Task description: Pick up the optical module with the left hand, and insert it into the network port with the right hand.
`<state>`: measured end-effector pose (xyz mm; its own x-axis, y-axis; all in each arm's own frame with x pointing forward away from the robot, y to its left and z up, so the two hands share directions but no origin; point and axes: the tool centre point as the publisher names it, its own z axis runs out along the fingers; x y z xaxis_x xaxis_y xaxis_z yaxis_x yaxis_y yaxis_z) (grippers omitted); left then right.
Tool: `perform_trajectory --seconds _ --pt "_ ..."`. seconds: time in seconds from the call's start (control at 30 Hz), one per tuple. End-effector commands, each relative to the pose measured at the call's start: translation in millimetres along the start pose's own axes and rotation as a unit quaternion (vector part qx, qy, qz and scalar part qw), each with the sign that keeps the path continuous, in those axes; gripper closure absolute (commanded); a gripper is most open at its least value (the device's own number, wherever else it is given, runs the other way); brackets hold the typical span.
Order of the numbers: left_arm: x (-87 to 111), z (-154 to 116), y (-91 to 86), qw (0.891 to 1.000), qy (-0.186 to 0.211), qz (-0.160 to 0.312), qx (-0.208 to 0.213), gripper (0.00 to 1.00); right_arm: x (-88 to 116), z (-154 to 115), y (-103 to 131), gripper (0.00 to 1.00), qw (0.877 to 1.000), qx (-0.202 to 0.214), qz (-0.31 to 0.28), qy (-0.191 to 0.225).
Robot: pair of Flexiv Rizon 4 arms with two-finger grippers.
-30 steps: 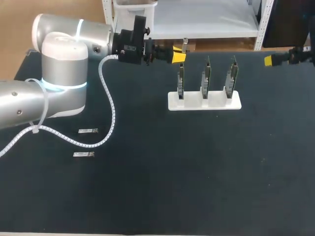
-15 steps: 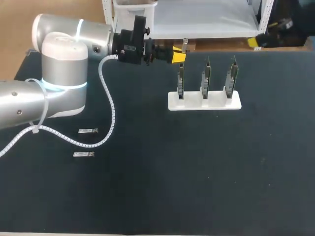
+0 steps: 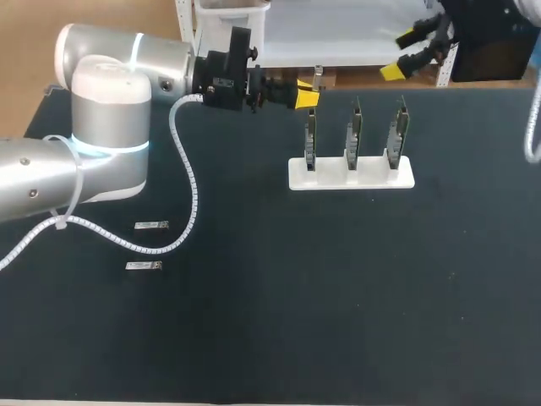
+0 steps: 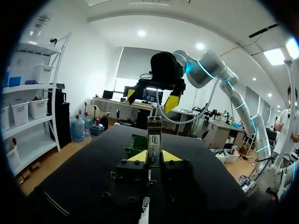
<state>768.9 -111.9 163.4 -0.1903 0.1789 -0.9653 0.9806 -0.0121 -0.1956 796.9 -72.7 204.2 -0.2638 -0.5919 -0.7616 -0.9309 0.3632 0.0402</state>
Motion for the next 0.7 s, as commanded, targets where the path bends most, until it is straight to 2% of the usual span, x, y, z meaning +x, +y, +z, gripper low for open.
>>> perform_trajectory --seconds 0.03,0.2,0.4,0.5,0.7 --pt "0.0 0 -0.2 1.0 0.0 0.0 0.0 1.0 -6 12 -1 0.0 0.972 -0.233 -0.022 -0.014" --pt "0.0 0 -0.2 1.0 0.0 0.0 0.0 1.0 -14 21 8 0.0 0.963 -0.262 -0.047 -0.03" --pt "0.0 0 -0.2 1.0 0.0 0.0 0.0 1.0 -19 31 17 0.0 0.963 -0.262 -0.059 -0.033" --pt "0.0 0 -0.2 1.0 0.0 0.0 0.0 1.0 -20 34 21 0.0 0.966 -0.248 -0.061 -0.043" --pt "0.0 0 -0.2 1.0 0.0 0.0 0.0 1.0 -24 36 30 0.0 0.977 -0.19 -0.059 -0.073"
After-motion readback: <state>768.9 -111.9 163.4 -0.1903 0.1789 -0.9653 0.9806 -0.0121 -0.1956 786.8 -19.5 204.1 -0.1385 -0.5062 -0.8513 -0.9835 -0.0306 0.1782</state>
